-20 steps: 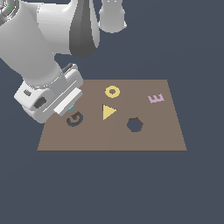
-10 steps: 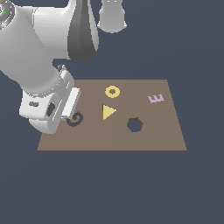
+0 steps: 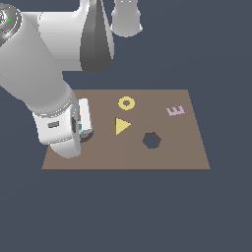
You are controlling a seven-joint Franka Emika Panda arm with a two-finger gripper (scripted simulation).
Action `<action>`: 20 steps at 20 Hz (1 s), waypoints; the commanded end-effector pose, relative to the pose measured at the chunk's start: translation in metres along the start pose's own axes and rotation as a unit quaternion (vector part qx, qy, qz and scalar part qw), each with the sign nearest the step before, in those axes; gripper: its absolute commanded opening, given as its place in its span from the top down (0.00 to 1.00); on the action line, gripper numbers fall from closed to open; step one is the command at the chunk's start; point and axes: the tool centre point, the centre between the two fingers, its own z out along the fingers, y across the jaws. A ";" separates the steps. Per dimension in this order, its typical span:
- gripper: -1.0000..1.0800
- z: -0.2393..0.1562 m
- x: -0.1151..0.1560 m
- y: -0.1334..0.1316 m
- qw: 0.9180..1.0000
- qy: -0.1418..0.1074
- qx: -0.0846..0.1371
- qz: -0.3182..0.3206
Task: Insert a designated object into the corresponding slot on a board.
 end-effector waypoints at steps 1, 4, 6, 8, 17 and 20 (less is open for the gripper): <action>1.00 -0.001 0.003 0.004 0.999 0.000 0.000 -0.044; 1.00 -0.001 0.006 0.008 0.996 0.000 0.000 -0.087; 1.00 -0.001 0.008 0.010 0.994 0.000 0.000 -0.113; 1.00 -0.001 0.011 0.012 0.991 0.000 0.000 -0.135; 1.00 -0.001 0.017 0.016 0.981 0.000 0.000 -0.195; 1.00 -0.001 0.017 0.016 0.980 0.000 0.000 -0.201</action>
